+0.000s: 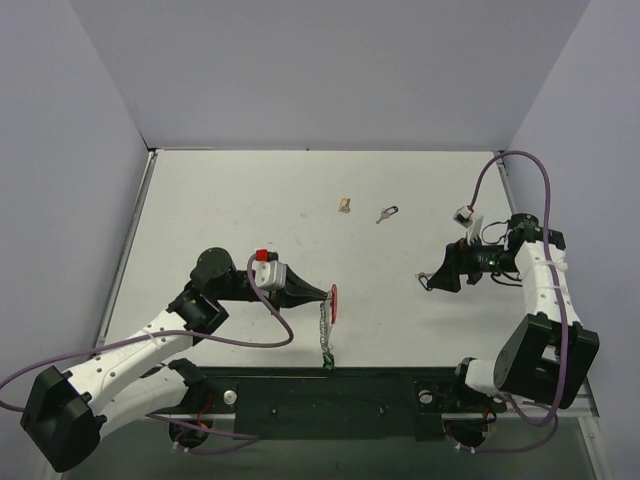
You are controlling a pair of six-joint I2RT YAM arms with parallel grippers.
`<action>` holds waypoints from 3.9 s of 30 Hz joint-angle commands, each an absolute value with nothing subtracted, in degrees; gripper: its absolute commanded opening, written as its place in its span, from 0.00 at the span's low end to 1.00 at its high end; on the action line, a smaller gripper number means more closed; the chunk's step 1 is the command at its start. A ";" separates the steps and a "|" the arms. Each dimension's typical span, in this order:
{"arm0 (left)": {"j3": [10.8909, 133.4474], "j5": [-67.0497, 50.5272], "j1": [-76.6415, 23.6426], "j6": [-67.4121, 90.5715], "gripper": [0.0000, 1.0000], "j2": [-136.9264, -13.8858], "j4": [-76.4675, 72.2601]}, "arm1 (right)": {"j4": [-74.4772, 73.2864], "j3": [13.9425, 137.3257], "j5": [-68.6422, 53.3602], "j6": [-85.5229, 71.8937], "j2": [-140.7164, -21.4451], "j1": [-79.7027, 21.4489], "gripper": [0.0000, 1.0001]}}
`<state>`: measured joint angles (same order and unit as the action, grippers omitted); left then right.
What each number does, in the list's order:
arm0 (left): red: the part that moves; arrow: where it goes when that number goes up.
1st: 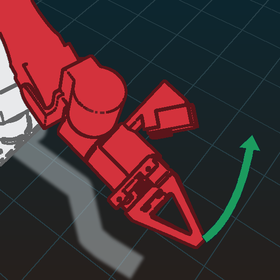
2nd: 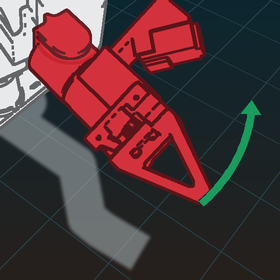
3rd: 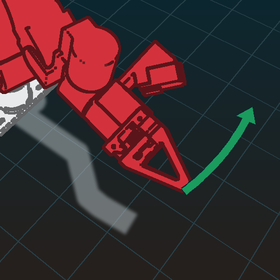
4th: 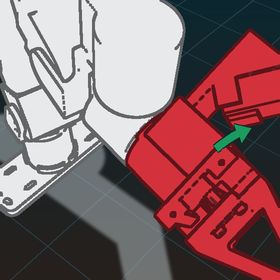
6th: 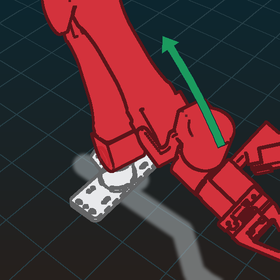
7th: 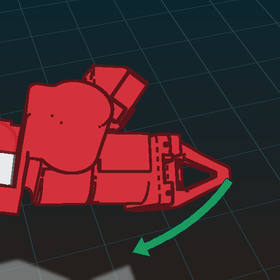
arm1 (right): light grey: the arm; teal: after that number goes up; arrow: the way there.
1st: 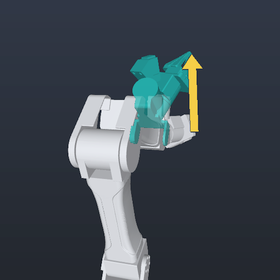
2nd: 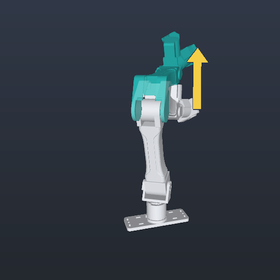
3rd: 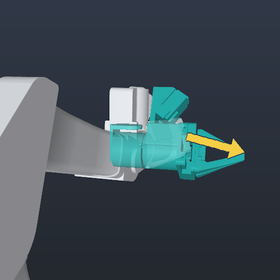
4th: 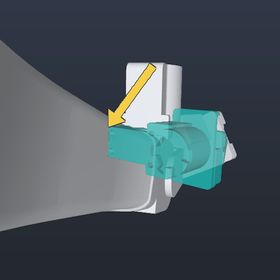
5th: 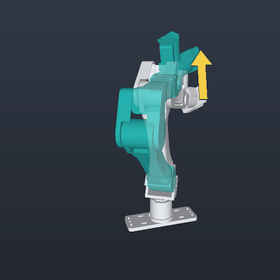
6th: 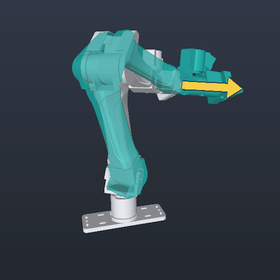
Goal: Put the keys on the keyring
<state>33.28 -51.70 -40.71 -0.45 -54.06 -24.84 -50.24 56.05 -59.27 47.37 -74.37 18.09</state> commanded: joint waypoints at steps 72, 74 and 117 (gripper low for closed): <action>38.76 -46.49 -36.91 -1.85 0.00 -49.66 -17.05 | -31.90 64.42 7.47 29.62 -103.18 -22.24 0.27; 38.76 -46.49 -36.91 -1.84 0.00 -49.66 -16.96 | -31.90 64.51 7.65 29.62 -103.45 -22.32 0.26; 38.76 -46.58 -36.91 -1.85 0.00 -50.01 -16.87 | -31.11 64.42 9.32 29.62 -104.41 -22.59 0.18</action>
<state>35.62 -45.43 -37.01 -1.96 -50.59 -15.11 -29.26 63.31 7.35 29.87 -104.57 -22.22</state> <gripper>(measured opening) 0.022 0.184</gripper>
